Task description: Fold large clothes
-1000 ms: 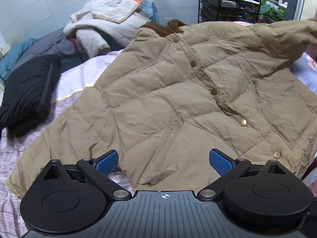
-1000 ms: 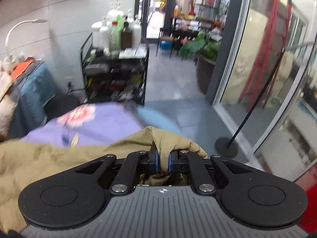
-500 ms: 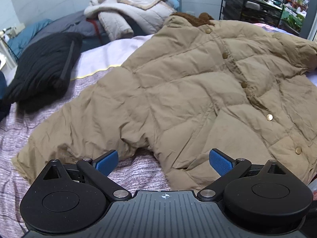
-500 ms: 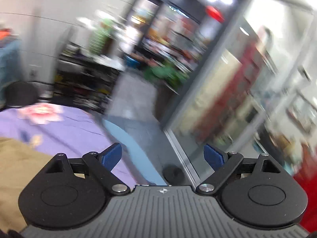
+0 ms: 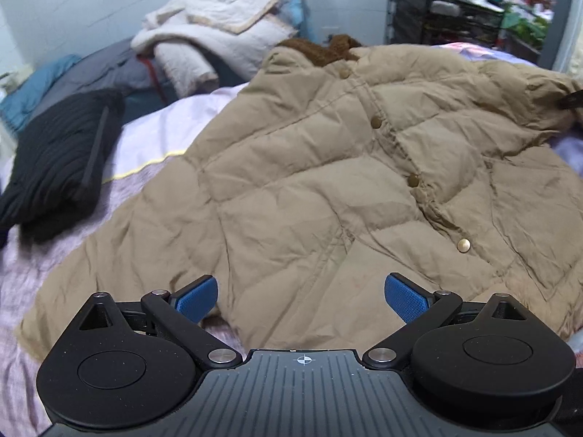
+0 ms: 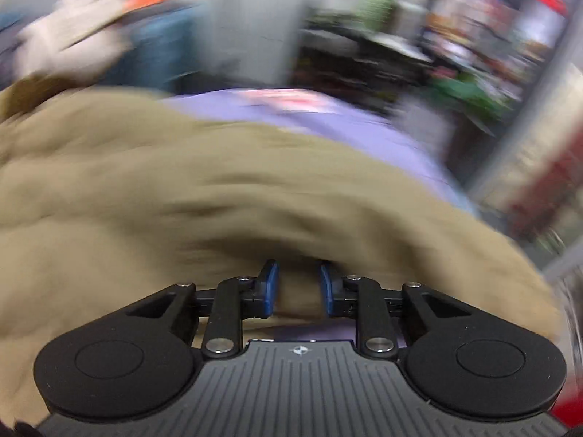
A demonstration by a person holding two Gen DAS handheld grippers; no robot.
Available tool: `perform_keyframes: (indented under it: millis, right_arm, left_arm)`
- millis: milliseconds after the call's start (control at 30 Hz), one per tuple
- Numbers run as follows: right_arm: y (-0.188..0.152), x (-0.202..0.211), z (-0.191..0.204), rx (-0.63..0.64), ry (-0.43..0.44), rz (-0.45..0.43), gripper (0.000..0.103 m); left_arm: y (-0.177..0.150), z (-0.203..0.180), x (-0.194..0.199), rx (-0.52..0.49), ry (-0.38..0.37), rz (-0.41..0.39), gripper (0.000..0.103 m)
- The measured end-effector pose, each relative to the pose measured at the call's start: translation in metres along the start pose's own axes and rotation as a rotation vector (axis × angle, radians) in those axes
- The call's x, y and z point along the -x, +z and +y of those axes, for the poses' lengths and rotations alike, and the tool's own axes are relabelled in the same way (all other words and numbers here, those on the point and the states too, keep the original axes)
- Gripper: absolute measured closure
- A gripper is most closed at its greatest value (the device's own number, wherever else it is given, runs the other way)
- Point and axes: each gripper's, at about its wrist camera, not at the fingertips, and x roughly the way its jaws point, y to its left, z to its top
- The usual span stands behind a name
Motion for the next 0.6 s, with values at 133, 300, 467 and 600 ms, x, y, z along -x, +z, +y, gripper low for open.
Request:
perform_keyframes:
  millis: [133,300,467,600]
  right_arm:
    - [0.031,-0.058,-0.082,-0.131,-0.036,0.043,0.103]
    - [0.088,-0.112,-0.113,-0.137,-0.116,-0.055,0.099]
    - [0.082,-0.177,-0.115,-0.075,-0.062,0.042,0.097]
    - [0.08,-0.158,-0.12,-0.048,-0.028,0.0,0.081]
  left_arm:
    - [0.005,-0.039,-0.007,0.049,0.039,0.061,0.0]
    - [0.036,-0.105,-0.01,0.033,-0.002,0.047,0.0]
    - [0.072,-0.169,-0.017,-0.066,-0.065,0.007,0.0]
    - [0.087,-0.194,-0.021,-0.104,-0.09,-0.009,0.0]
